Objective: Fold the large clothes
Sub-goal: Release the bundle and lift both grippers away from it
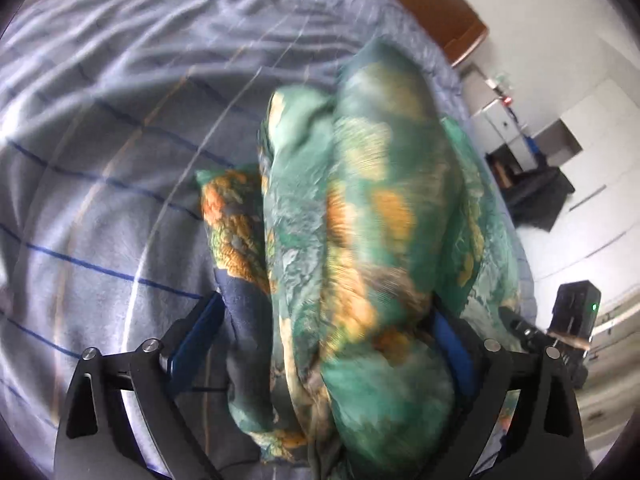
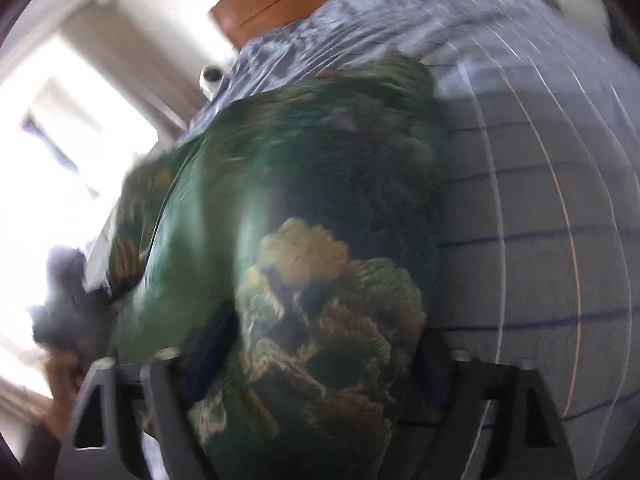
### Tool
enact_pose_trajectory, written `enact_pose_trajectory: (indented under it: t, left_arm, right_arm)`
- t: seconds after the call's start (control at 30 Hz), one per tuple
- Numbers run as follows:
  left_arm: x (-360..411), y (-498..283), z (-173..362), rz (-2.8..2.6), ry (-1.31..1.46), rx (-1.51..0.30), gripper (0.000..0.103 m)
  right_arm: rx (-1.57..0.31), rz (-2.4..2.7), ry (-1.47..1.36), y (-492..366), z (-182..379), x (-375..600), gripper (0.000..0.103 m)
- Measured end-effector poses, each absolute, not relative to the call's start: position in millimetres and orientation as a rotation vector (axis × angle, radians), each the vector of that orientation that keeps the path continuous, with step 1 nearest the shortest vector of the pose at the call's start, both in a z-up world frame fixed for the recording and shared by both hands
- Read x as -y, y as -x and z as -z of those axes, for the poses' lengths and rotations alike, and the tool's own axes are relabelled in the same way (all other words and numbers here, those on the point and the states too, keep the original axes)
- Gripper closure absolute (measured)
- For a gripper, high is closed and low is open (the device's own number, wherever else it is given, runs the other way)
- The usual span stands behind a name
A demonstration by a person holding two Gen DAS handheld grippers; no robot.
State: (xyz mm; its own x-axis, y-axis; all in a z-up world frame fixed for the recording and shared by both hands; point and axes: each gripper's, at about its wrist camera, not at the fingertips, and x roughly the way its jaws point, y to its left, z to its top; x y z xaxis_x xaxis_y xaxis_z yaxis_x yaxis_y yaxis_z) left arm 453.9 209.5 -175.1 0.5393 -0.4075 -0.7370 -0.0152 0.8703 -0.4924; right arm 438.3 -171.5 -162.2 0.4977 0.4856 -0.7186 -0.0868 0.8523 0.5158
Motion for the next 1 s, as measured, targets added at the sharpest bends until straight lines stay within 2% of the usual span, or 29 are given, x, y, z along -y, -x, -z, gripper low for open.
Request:
enact_pose_trajectory:
  t: [0.17,0.3,0.53,0.7,1.0]
  left_arm:
    - [-202,-402,119,0.167,0.261,-0.806,0.006]
    - [-179,-344,82,0.04,0.075,-0.66,0.001]
    - [-124,-281,63,-0.181,-0.227,-0.511,0.0]
    - [-97,-227,51,-0.191,-0.199,-0.484,0.0]
    - [-78,-187,49,-0.227,-0.099,-0.551,0.0]
  right_arm:
    - [-0.941,-0.336,-0.381,-419,135,179,0.01]
    - [-0.813,-0.281,-0.192,-379,86,173,0.01]
    - [-0.6,-0.218,0.014,-301,21,163,0.01]
    - [-0.479,-0.18,0.077,-232,-9,156,0.01]
    - [-0.564,-0.088,0.069,-184,-5,153,0.01]
